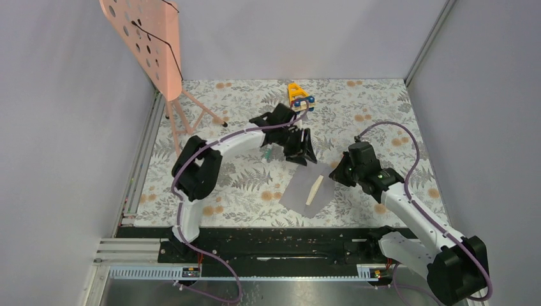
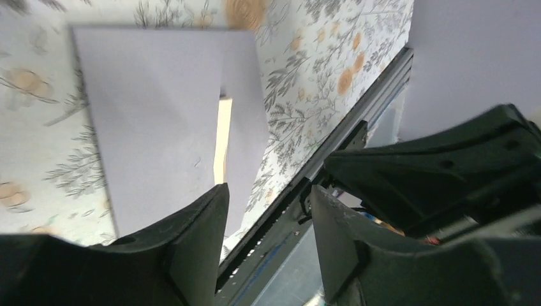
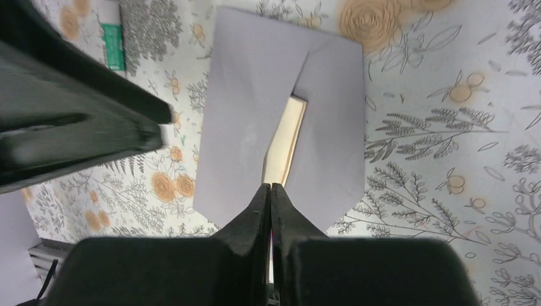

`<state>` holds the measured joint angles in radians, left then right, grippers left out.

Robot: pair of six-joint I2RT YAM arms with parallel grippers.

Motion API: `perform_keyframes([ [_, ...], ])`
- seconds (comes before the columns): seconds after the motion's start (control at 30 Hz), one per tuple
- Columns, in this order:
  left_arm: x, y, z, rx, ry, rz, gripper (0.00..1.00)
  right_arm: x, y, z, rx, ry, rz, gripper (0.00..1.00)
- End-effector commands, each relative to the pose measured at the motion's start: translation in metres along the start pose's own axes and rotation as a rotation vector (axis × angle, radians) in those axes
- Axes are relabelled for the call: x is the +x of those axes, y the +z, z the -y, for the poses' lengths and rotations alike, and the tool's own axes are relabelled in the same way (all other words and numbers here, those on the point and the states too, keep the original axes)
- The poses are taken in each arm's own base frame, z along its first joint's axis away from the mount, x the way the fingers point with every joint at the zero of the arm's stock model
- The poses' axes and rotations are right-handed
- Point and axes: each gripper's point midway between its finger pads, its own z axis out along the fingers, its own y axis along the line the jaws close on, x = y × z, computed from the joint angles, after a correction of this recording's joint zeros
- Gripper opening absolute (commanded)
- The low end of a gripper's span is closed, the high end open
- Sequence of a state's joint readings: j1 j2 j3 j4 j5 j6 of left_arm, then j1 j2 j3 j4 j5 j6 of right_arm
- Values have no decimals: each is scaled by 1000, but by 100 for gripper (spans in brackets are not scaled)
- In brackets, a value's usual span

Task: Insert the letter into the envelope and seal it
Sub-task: Pick up the solid glue from the center of the board.

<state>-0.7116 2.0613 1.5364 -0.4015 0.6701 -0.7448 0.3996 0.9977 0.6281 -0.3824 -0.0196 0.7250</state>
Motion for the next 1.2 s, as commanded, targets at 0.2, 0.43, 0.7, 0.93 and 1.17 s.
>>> perform_keyframes([
  [0.2, -52, -120, -71, -619, 313, 226, 68, -19, -9, 6, 59, -47, 64, 0],
  [0.43, -67, -124, -128, -744, 273, 166, 84, -17, -9, -7, 25, -37, 22, 0],
  [0.7, -72, -90, -154, -732, 264, 104, 72, -19, -11, -10, 11, -45, 25, 1],
  [0.93, -70, -73, -165, -718, 238, 84, 54, -16, -13, -16, -16, -37, 5, 1],
  [1.17, -74, -66, -157, -668, 245, 84, 5, -27, -27, -26, -35, -38, 25, 15],
])
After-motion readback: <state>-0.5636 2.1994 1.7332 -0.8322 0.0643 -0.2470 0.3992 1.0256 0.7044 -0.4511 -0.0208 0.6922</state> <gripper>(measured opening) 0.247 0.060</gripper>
